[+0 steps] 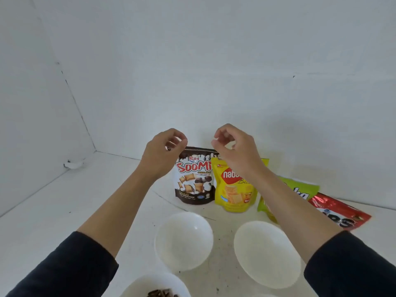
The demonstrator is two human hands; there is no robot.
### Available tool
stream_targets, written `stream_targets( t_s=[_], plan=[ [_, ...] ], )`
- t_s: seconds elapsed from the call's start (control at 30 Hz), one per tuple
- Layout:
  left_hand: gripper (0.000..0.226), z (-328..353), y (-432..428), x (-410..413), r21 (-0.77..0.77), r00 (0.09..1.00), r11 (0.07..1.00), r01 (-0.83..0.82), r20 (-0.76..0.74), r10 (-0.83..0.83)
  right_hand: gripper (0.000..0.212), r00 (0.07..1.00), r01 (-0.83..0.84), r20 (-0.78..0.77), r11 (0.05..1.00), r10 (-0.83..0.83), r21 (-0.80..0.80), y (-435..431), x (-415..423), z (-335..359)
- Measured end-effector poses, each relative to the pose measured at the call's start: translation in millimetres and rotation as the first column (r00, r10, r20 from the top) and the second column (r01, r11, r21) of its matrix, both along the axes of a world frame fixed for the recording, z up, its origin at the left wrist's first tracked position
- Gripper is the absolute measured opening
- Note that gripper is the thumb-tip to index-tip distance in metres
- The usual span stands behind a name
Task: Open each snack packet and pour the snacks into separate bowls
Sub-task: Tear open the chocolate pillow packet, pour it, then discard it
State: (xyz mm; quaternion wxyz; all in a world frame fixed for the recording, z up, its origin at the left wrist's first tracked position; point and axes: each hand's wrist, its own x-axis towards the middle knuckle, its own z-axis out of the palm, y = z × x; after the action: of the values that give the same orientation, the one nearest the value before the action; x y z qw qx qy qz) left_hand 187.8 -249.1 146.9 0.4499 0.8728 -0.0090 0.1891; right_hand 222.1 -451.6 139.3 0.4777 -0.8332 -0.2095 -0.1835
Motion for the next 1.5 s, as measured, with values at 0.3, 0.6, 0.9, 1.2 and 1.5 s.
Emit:
stream_targets(
  t_s=[0.3, 0.6, 0.9, 1.2, 1.5],
  plan=[
    [0.030, -55, 33, 91, 0.167, 0.976, 0.983, 0.071, -0.215, -0.034, 0.021, 0.986, 0.036, -0.144, 0.956, -0.081, -0.291, 35, 87, -34],
    [0.011, -76, 55, 105, 0.253, 0.995, 0.967, 0.015, -0.101, 0.011, 0.015, 0.964, 0.219, -0.010, 0.816, -0.266, -0.535, 61, 91, -55],
    [0.015, -17, 113, 52, 0.245, 0.996, 0.966, -0.080, 0.057, 0.068, 0.012, 0.989, 0.125, 0.101, 0.972, -0.107, -0.198, 119, 65, -22],
    [0.013, -8, 187, -62, 0.293, 0.988, 0.949, -0.117, -0.065, 0.142, 0.011, 0.990, -0.111, 0.069, 0.977, 0.126, -0.184, 183, -19, -22],
    [0.014, -50, 216, -164, 0.200, 0.965, 0.966, -0.163, -0.170, 0.198, 0.008, 0.931, -0.359, -0.098, 0.929, 0.351, -0.088, 207, -90, -67]
  ],
)
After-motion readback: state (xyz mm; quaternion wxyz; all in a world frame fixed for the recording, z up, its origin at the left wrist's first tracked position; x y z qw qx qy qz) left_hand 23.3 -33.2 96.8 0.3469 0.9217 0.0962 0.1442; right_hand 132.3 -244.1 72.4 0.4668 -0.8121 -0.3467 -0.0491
